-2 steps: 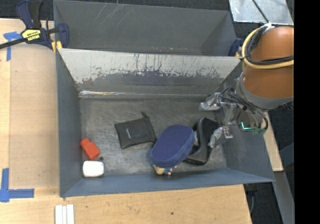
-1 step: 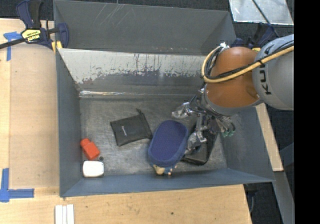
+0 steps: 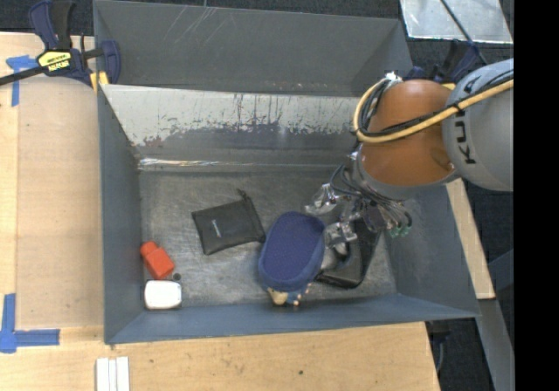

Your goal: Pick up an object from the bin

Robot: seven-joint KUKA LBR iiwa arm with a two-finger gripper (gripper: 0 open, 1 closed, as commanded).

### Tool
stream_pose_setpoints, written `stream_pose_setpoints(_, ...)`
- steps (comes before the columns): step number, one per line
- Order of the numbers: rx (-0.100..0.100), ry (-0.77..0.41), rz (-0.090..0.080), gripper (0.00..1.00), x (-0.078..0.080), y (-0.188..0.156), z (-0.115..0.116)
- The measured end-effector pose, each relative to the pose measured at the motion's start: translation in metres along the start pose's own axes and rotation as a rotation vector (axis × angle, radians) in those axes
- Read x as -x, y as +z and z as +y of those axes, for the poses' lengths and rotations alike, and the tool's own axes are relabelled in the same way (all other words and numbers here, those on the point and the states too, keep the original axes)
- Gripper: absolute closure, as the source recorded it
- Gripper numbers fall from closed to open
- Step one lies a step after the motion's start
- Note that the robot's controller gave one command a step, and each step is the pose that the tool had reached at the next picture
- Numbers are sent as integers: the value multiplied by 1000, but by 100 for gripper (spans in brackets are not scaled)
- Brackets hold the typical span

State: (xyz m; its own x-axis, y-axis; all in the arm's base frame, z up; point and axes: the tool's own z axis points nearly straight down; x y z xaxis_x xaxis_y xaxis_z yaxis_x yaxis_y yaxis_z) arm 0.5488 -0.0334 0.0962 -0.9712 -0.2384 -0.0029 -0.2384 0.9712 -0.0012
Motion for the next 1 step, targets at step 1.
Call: stream_pose_setpoints(1,-2,-15,-9,100,29,-131,5)
